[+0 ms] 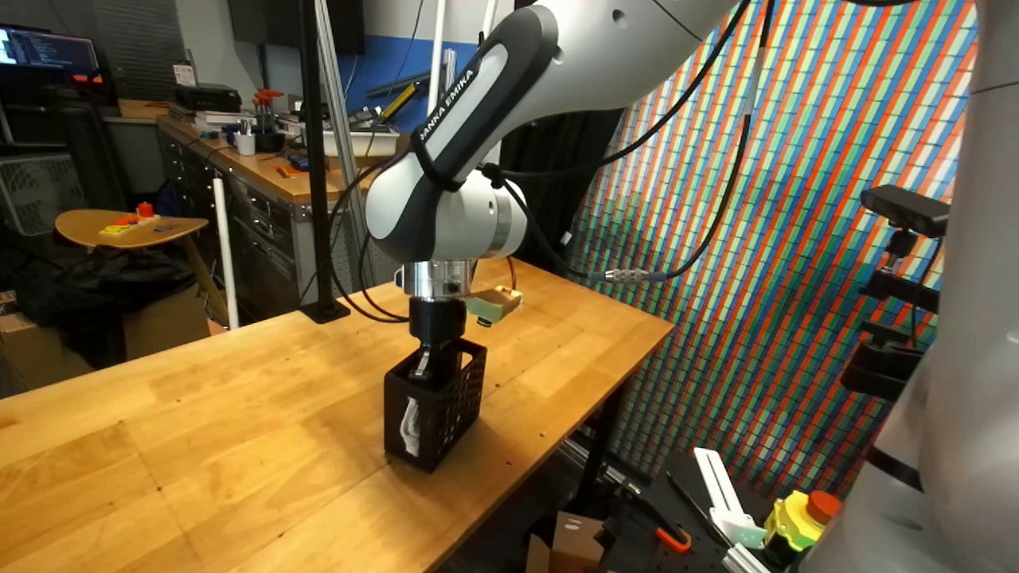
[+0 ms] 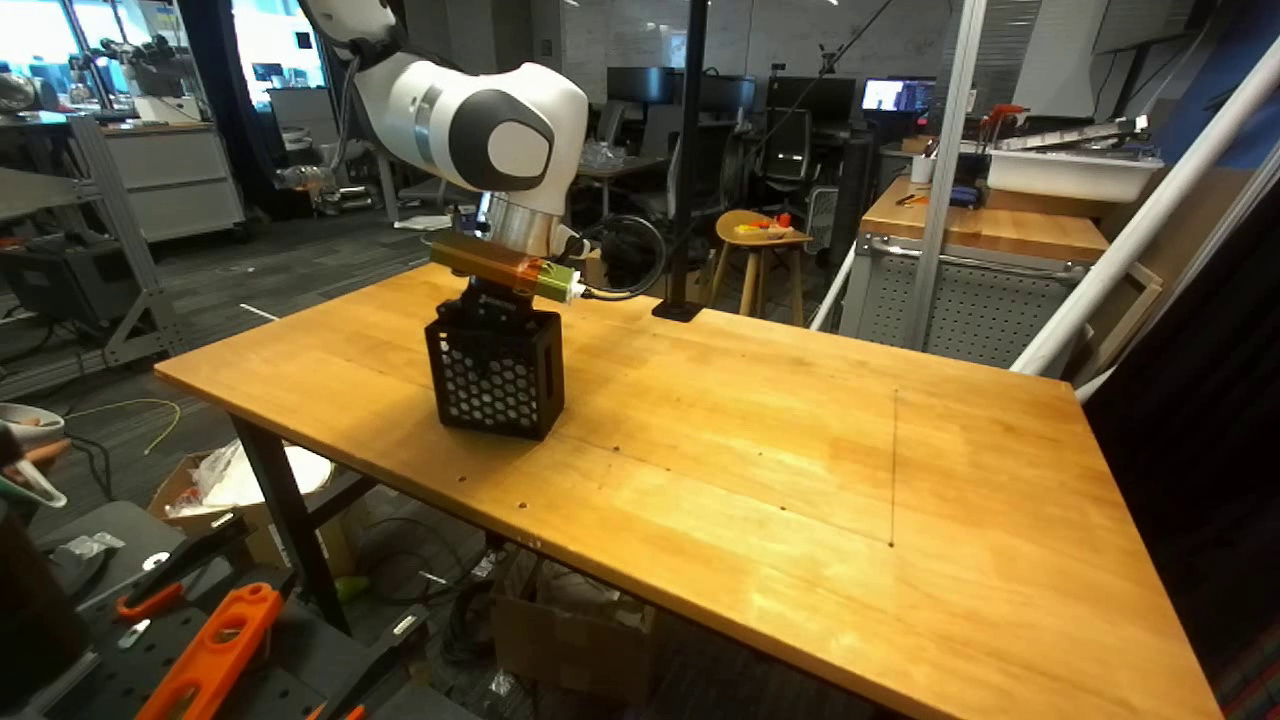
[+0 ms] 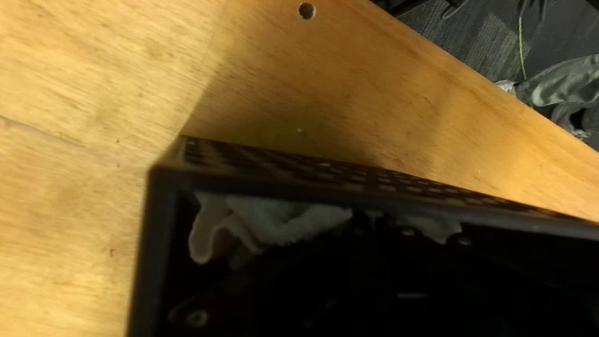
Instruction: Put the towel in the basket
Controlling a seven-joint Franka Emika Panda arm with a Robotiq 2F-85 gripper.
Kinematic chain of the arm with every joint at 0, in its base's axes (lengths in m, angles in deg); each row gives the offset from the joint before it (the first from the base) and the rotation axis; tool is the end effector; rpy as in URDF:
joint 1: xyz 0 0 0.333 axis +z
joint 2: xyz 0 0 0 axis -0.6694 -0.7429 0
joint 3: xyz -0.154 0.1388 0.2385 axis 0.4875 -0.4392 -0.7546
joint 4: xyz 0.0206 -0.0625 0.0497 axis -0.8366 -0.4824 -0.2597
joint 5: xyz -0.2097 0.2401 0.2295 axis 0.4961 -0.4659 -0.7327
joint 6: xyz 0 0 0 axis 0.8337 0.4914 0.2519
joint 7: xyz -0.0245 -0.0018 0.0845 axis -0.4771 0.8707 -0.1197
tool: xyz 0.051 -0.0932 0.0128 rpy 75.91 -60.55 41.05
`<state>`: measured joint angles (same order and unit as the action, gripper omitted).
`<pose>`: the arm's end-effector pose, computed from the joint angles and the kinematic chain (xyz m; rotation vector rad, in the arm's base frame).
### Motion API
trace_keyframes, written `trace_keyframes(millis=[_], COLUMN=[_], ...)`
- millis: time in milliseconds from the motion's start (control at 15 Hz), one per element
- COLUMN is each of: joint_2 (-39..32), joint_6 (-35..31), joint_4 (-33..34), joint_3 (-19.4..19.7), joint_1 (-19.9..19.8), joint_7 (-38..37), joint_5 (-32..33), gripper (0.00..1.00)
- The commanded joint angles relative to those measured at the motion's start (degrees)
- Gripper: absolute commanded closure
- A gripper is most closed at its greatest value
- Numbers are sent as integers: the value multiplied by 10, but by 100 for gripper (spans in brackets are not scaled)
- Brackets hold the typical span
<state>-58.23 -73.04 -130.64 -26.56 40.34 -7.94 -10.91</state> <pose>0.5106 0.0201 0.2121 -2.8036 -0.7081 0.3346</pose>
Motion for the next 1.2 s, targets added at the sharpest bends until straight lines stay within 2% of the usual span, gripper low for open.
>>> trace_keyframes(millis=[0,800,1133], joint_2=[-20,-38,4], joint_6=[-2,-27,-21], joint_4=[3,-2,-24], joint_3=[-10,-10,-3], joint_1=[-9,-14,-17], joint_7=[-14,-34,-49], joint_5=[-5,-10,1], gripper=[96,96,96])
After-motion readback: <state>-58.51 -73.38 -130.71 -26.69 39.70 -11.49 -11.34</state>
